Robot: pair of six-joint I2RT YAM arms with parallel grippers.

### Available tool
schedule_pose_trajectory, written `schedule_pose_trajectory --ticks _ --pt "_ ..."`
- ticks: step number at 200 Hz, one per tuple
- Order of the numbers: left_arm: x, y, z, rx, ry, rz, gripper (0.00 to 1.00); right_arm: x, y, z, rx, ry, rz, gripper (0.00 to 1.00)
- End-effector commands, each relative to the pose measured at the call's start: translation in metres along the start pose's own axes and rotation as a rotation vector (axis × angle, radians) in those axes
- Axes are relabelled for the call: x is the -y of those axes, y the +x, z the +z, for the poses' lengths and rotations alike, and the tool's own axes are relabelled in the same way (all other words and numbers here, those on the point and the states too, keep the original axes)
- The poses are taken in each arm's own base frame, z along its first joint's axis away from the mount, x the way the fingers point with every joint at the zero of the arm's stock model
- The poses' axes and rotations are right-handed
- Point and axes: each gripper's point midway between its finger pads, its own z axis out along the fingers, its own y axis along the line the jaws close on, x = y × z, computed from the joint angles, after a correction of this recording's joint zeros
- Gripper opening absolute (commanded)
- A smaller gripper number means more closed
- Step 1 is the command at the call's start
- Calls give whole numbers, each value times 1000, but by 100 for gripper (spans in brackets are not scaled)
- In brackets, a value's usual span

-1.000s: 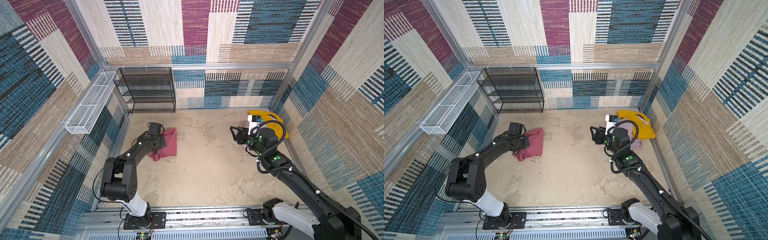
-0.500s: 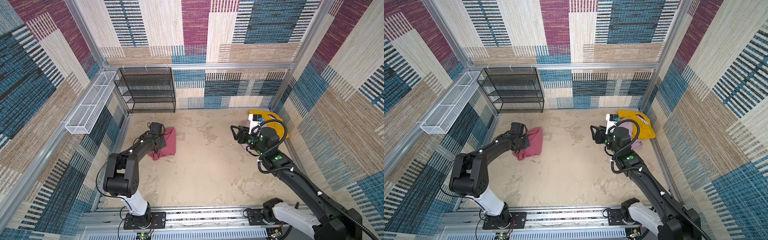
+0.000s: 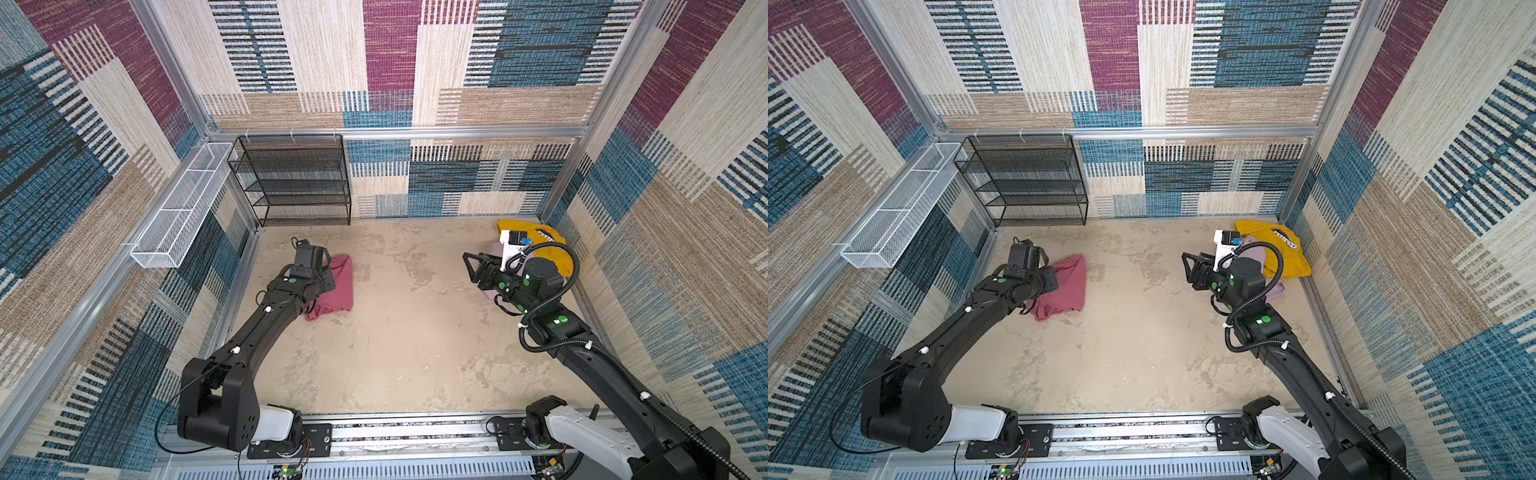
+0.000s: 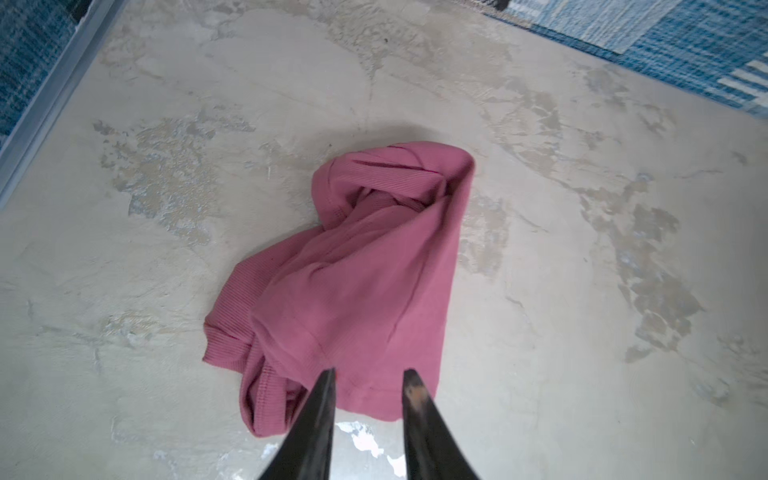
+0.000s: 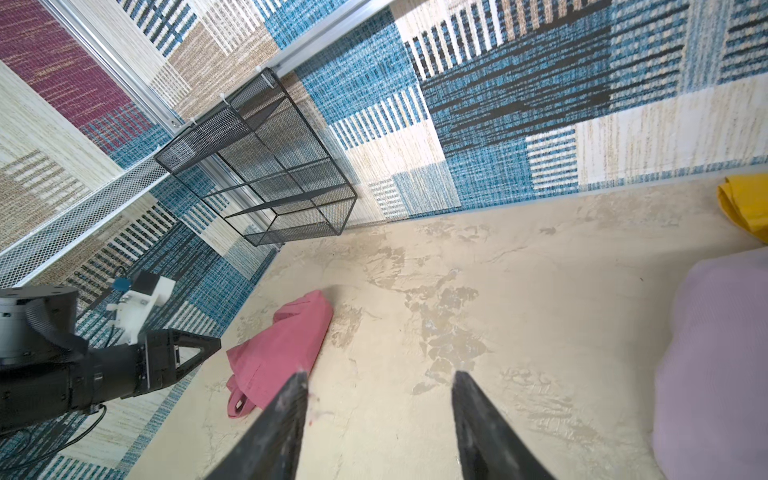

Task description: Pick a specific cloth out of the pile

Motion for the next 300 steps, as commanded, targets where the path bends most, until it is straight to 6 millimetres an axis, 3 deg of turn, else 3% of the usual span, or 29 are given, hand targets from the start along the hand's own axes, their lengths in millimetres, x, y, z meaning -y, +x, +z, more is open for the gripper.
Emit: schedule_pose_trajectory --ticks 1,38,71,119,142,182,225,234,249,267,300 --pt "10 4 -4 15 3 75 30 -4 0 0 8 -28 19 58" --pt "29 35 21 -93 63 90 27 -2 6 -1 -1 -24 25 58" --pt "36 49 50 -182 62 75 24 1 8 -3 1 -12 25 58" --pt "17 48 85 -232 12 -12 23 2 8 -2 -2 -5 25 58" --pt "3 44 91 -226 -16 -28 22 4 8 -1 -1 4 22 59" --pt "-15 31 88 -194 -45 -28 22 12 15 7 -18 33 11 58" --pt "-2 16 60 -76 69 6 25 35 22 15 -12 130 -60 60" --pt "-1 12 50 -36 88 11 27 40 22 16 -9 154 -91 66" --pt "-5 7 38 33 89 13 35 52 18 18 -4 222 -130 99" --pt "-15 0 25 94 49 6 61 68 14 18 16 298 -183 100" --pt "-27 -9 12 144 -13 74 63 101 -3 0 140 384 -217 100"
